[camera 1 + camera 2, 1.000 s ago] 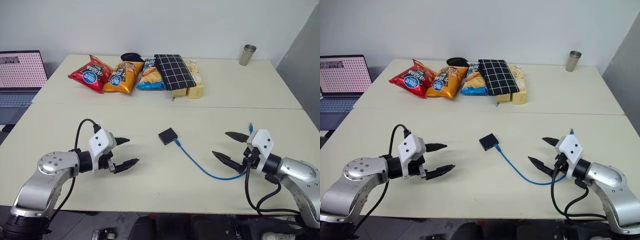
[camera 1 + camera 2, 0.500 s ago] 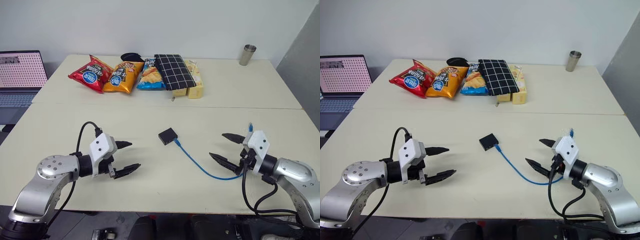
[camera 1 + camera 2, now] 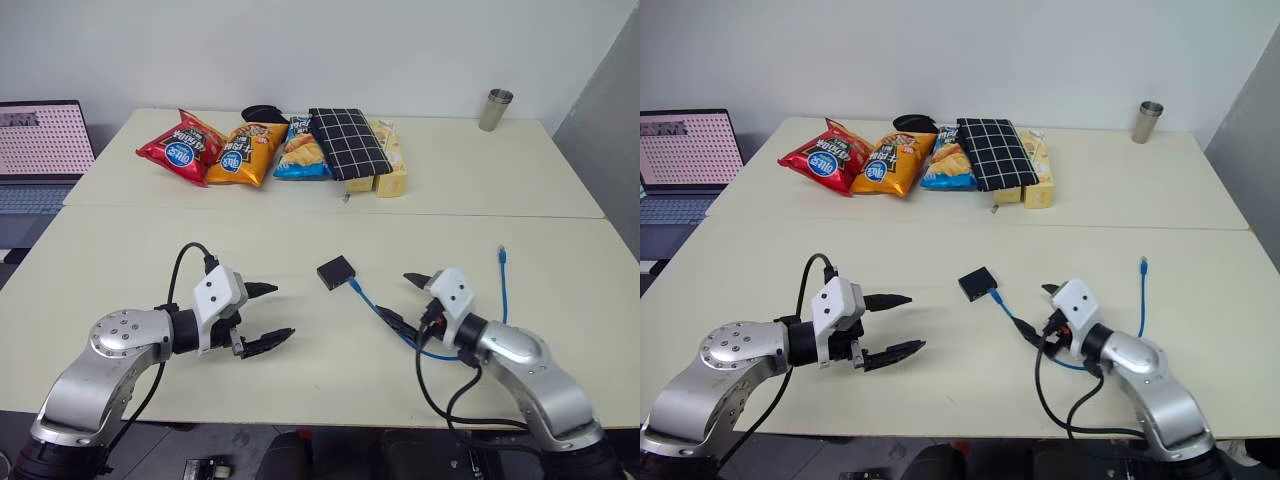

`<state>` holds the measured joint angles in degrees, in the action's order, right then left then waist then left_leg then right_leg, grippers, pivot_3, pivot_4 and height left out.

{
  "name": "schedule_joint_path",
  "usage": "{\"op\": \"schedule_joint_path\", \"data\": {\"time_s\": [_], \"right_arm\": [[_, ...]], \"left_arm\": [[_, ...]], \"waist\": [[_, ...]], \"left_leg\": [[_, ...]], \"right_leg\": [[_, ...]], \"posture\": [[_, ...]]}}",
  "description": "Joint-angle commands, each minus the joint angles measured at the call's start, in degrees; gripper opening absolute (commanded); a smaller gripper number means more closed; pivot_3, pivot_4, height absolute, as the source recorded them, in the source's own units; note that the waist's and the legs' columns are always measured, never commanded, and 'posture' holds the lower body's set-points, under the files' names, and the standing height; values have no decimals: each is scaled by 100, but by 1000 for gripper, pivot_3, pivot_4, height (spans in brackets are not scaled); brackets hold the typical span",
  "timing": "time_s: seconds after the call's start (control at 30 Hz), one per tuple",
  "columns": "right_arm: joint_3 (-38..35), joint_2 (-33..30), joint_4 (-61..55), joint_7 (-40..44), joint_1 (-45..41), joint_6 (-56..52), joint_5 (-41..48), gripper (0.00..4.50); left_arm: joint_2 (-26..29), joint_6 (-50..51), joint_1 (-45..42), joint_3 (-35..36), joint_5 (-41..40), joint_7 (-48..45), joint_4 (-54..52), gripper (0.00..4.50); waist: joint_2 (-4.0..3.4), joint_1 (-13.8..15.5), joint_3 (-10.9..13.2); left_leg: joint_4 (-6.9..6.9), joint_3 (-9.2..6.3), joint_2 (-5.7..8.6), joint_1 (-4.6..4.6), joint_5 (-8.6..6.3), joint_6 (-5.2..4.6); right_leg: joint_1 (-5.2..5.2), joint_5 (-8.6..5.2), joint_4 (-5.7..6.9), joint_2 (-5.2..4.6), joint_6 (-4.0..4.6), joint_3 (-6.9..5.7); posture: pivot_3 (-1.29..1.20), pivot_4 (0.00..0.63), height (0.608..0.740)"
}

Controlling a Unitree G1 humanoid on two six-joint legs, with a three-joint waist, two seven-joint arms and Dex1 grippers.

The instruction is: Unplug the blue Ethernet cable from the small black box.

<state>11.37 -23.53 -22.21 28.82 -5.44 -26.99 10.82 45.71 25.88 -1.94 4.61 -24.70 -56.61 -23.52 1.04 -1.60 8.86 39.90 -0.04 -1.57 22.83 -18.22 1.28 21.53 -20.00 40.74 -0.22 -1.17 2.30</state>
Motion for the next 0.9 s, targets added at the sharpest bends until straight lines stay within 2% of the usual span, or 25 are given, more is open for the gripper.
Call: {"op": "schedule_joint_path", "data": {"time_s": [0.03, 0.27, 0.3, 0.4, 0.53, 0.63, 0.73, 0.83, 0.9], "right_arm": [[351, 431, 297, -252, -355, -27, -231, 4453], [638, 1068, 1251, -697, -911, -97, -722, 4453], [602, 1128, 1353, -794, -954, -112, -780, 4086], [577, 1199, 1466, -854, -1019, -130, -862, 3469], [546, 1203, 1465, -864, -1043, -215, -887, 2344], [533, 1127, 1426, -811, -1071, -263, -913, 1755], [541, 1016, 1322, -660, -1131, -286, -886, 919], [629, 733, 1184, -338, -1258, -67, -918, 280], [710, 493, 1066, -63, -1313, 220, -964, 127]], "left_arm": [[6, -42, -152, -25, -189, -144, -164, 4500], [-66, 120, -349, -140, -122, 56, -102, 4500], [-76, 138, -356, -150, -98, 107, -99, 4500], [-71, 203, -368, -176, -28, 216, -60, 4500], [-68, 276, -361, -160, -15, 301, -32, 4500], [-71, 255, -388, -149, 12, 326, 66, 4500], [-124, 238, -503, -163, 55, 406, 249, 4500], [-290, 339, -682, -139, -24, 542, 517, 4500], [-395, 444, -783, -124, -102, 596, 652, 4500]], "waist": [[-1, -8, 0], [0, 2, 0], [1, -4, 0], [1, -7, -1], [1, -7, -1], [1, -7, -1], [1, 0, -1], [1, 12, -1], [0, 12, 0]], "left_leg": [[0, 1, 0, -1, 0, 0], [1, 0, 1, 3, 0, 0], [1, 0, 1, 2, 0, 0], [0, 1, 0, 3, 0, 1], [0, 1, -1, 2, 0, 0], [0, 0, 0, 2, 0, 0], [0, 0, 0, 2, 0, 0], [2, -1, 2, 3, 0, 0], [3, 0, 5, 4, 0, 0]], "right_leg": [[2, 0, 2, 0, 0, 1], [6, 0, 3, 1, 0, 1], [7, 0, 6, 1, 0, 1], [12, 0, 11, 2, 0, 1], [12, 0, 12, 1, 0, 1], [12, 0, 12, 1, 0, 0], [12, 0, 12, 1, 0, 0], [11, 0, 12, 0, 0, 0], [12, 0, 12, -2, 0, 0]], "posture": [[0, 150, 740], [0, 150, 740], [0, 150, 740], [0, 150, 740], [0, 150, 740], [0, 150, 740], [0, 150, 740], [0, 150, 740], [0, 150, 740]]}}
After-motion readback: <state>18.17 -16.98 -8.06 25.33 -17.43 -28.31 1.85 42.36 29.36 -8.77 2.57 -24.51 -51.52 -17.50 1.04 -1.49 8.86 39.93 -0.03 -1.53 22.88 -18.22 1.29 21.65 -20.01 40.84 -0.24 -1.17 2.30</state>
